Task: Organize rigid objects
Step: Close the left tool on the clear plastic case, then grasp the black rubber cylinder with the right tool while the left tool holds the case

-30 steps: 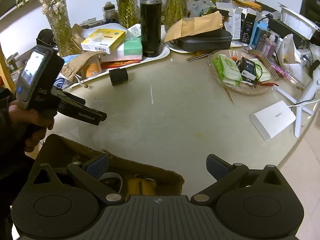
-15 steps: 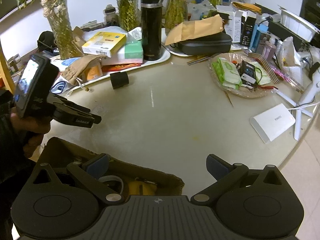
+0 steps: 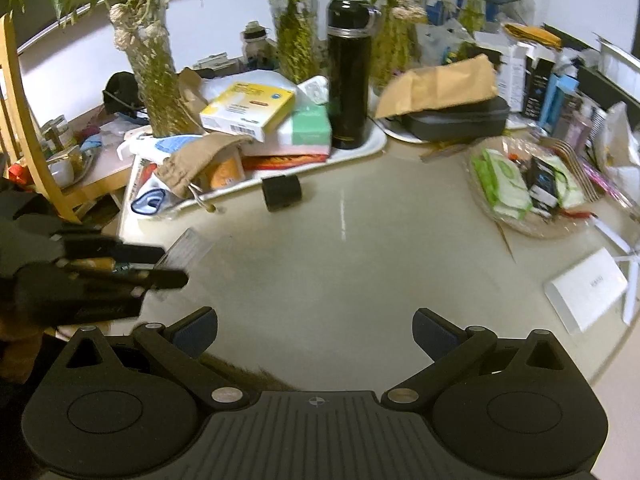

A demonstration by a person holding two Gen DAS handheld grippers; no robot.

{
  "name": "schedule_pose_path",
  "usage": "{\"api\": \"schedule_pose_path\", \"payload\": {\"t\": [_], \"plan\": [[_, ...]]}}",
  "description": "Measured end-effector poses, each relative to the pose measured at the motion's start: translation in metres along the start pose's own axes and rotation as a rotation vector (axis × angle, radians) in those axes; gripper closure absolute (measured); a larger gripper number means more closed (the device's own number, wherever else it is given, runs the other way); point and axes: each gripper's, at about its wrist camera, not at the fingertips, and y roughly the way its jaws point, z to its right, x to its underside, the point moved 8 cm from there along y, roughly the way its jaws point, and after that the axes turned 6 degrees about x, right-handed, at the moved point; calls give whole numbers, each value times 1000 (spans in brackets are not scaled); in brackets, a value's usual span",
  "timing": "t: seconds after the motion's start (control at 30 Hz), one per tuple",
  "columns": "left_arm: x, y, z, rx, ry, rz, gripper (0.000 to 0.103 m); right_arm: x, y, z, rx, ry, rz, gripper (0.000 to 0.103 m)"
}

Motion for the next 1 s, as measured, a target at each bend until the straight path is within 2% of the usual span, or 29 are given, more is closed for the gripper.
{"api": "schedule_pose_path", "payload": {"t": [0.2, 0.37, 0.73, 0.87, 1.0], "plan": [[10, -10, -7, 1, -47, 34, 70, -23, 25, -14, -44, -11, 13, 0], [17, -13, -14, -14, -54, 47, 70, -37, 50, -24, -63, -47, 25, 0], [19, -16, -16, 2, -72, 73, 70, -62, 100, -48, -102, -134, 36, 2], [18, -17, -20, 8, -94, 76, 70, -69, 118, -52, -106, -150, 36, 7], [17, -16, -21, 14, -102, 77, 70, -75, 138, -51, -106, -144, 24, 9]]}}
